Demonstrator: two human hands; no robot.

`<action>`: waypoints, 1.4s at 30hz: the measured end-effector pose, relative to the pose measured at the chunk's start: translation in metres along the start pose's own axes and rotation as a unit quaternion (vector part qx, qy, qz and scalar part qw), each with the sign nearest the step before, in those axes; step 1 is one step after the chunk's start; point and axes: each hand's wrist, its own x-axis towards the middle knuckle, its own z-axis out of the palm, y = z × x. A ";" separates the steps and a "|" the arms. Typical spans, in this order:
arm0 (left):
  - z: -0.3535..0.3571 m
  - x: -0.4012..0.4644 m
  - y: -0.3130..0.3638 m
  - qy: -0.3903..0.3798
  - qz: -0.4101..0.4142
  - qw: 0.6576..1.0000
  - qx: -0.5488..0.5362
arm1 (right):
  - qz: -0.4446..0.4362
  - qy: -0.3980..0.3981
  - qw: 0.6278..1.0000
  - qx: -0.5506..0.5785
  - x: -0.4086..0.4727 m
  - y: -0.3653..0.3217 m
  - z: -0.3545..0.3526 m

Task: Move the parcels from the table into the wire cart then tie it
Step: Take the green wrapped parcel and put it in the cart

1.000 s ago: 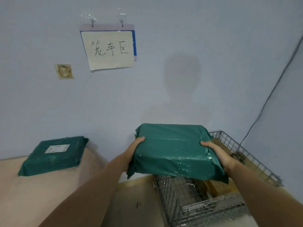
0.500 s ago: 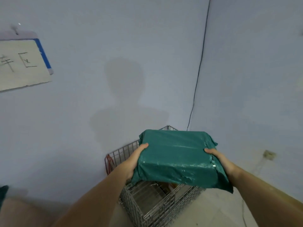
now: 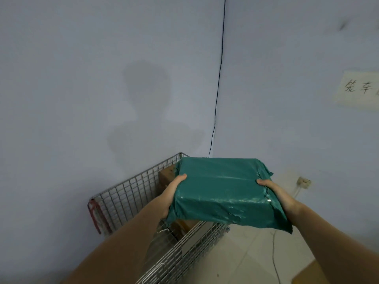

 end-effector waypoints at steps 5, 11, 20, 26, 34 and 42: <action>0.035 0.045 0.005 0.038 -0.007 0.999 -0.015 | 0.015 -0.007 1.000 -0.003 0.043 -0.025 -0.041; 0.039 0.122 0.021 0.083 0.002 0.996 -0.015 | 0.036 -0.017 0.999 -0.005 0.126 -0.048 -0.069; 0.037 0.242 0.047 0.114 0.007 0.992 -0.045 | 0.054 -0.044 0.998 0.003 0.253 -0.089 -0.101; 0.044 0.304 0.056 0.147 0.017 0.986 -0.074 | 0.092 -0.075 0.993 -0.018 0.333 -0.124 -0.119; 0.043 0.362 0.050 0.245 0.028 0.959 -0.142 | 0.111 -0.138 0.978 -0.107 0.468 -0.169 -0.109; 0.000 0.381 0.006 0.341 -0.012 0.917 -0.206 | 0.190 -0.195 0.947 -0.172 0.562 -0.137 -0.052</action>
